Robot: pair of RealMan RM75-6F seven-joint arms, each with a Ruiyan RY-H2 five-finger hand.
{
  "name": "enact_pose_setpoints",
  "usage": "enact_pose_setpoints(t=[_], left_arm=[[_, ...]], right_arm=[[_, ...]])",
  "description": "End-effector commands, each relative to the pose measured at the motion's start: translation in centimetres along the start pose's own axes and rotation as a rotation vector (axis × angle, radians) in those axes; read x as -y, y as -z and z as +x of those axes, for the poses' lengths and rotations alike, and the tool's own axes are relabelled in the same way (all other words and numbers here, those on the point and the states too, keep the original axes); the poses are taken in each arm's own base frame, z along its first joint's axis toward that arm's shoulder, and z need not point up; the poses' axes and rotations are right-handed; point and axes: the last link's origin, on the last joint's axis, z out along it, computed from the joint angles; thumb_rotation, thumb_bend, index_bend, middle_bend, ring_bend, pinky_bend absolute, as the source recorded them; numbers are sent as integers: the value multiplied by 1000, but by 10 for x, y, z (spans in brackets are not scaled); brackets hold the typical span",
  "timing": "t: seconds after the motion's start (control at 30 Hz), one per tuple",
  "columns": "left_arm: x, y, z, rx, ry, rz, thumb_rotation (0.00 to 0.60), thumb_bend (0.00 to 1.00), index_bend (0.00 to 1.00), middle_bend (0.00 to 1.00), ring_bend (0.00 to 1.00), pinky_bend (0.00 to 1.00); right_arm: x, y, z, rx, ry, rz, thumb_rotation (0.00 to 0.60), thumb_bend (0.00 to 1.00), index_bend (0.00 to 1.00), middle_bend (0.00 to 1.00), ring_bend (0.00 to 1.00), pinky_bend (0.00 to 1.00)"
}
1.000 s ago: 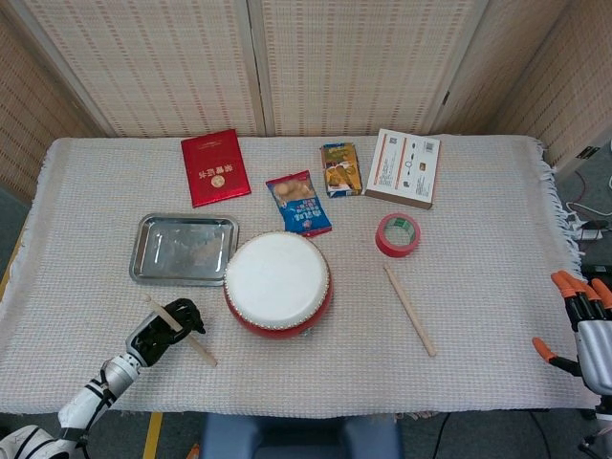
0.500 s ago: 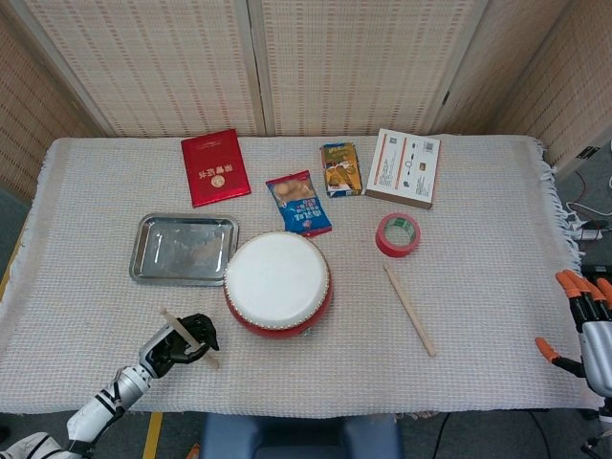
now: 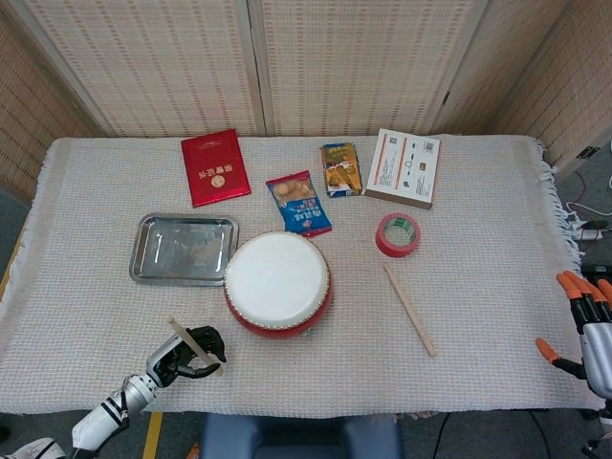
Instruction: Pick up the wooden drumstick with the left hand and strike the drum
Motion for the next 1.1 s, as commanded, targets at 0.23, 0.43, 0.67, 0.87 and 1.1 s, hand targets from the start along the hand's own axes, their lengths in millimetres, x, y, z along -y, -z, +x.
enact_pose_setpoints(t=[0.23,0.43,0.67,0.87,1.1], left_arm=[[6,-1,-3,8,-70,4,600,242,582,588,504,463],[10,-3,-6,6,-108,10,600,243,653,665,578,500],[17,-4,-11,6,-171,21,600,245,678,679,594,511],[24,-5,-14,5,-215,36,600,244,714,704,618,523],[32,-7,-15,-13,-233,51,600,243,750,733,651,560]], right_arm=[[0,1,1,-7,-1,1,600,196,28,53,0,0],[0,1,1,-7,-2,1,600,196,28,53,0,0],[1,1,1,-10,-2,4,600,196,28,53,0,0],[2,1,1,-11,-2,6,600,196,28,53,0,0],[1,1,0,-9,-3,3,600,196,28,53,0,0]])
